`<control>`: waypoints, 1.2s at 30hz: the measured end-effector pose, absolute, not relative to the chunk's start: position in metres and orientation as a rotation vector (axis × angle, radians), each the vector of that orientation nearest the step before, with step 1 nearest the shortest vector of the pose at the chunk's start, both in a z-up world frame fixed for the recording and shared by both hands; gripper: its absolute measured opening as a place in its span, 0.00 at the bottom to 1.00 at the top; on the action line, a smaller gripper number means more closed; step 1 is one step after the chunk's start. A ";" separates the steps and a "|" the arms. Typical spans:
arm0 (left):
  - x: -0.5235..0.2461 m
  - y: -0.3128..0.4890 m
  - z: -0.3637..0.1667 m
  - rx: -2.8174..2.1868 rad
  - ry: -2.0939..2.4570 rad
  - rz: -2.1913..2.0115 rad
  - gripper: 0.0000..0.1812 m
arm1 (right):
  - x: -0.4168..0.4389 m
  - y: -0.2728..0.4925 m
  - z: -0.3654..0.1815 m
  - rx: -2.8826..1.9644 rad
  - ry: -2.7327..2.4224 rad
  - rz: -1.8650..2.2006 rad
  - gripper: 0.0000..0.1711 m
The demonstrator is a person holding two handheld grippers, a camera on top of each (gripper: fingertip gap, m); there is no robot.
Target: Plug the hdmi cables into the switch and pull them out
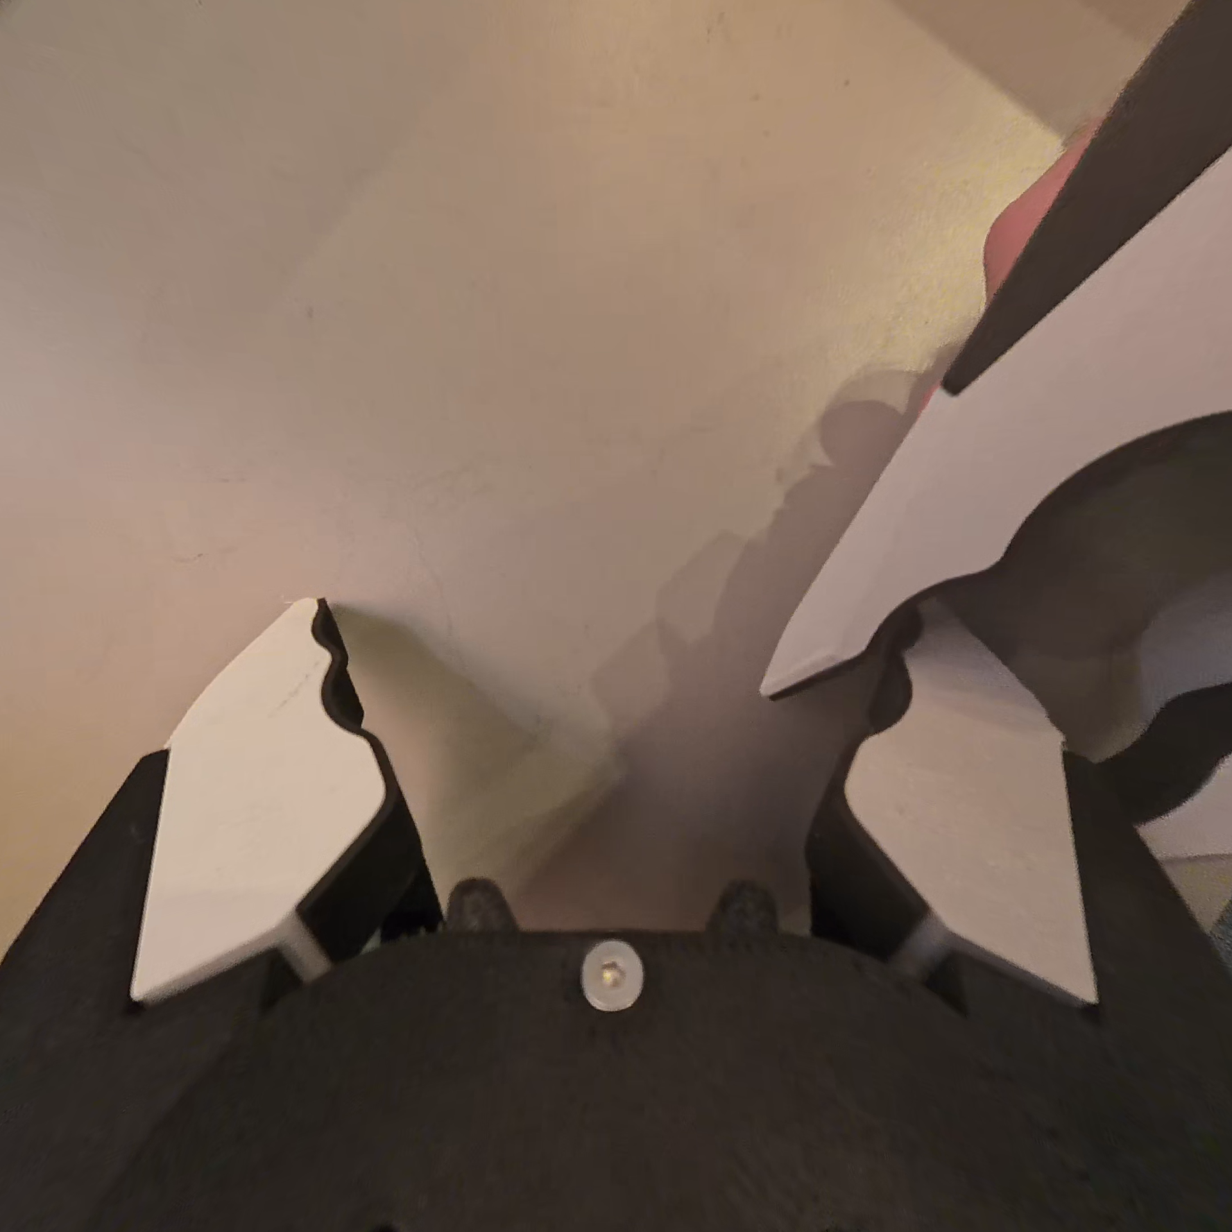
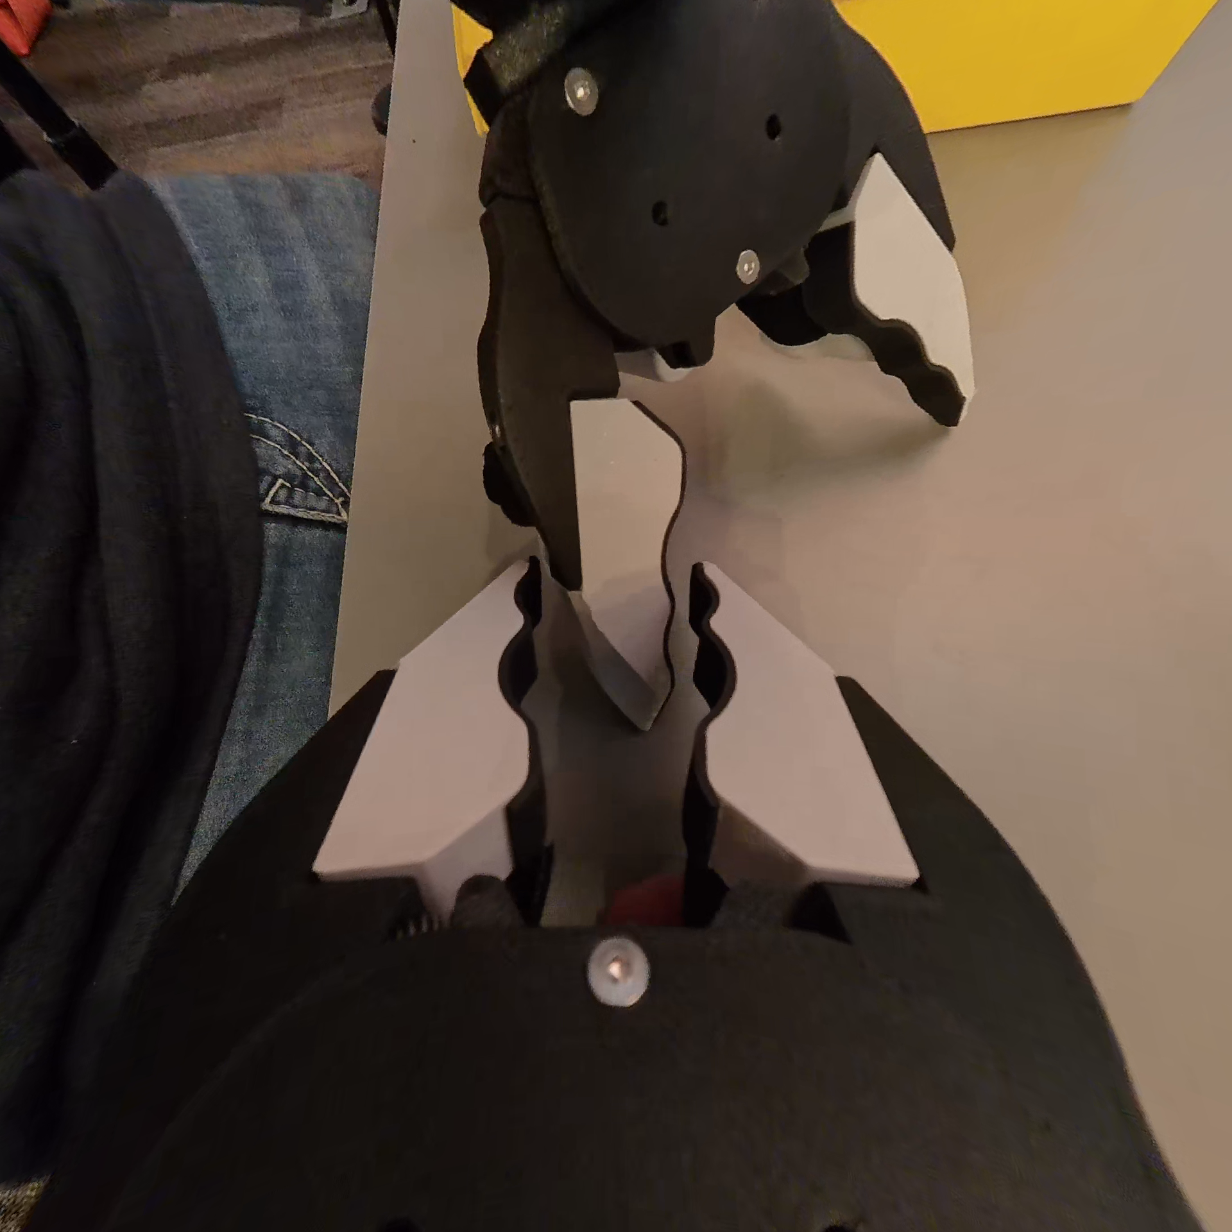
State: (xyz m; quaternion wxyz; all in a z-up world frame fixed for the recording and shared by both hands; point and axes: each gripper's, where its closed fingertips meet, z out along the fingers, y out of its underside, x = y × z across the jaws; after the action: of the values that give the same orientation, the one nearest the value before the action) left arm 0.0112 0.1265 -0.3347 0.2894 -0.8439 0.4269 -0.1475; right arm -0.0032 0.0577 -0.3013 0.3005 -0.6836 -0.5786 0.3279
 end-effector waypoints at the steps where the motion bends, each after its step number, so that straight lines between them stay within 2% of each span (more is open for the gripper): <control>1: 0.011 0.127 -0.335 -2.252 1.139 -0.394 0.81 | -0.003 0.058 -0.300 -1.812 -1.525 0.869 0.25; 32: 0.011 0.127 -0.335 -2.252 1.140 -0.393 0.81 | 0.001 0.060 -0.295 -1.763 -1.474 0.865 0.29; 36: 0.011 0.127 -0.335 -2.252 1.140 -0.393 0.81 | 0.004 0.062 -0.289 -1.747 -1.433 0.871 0.33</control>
State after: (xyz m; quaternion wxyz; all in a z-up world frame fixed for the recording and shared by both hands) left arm 0.0114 0.1265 -0.3347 0.2893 -0.8439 0.4271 -0.1474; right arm 0.0036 0.0622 -0.2888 0.3524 -0.6752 -0.5538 0.3366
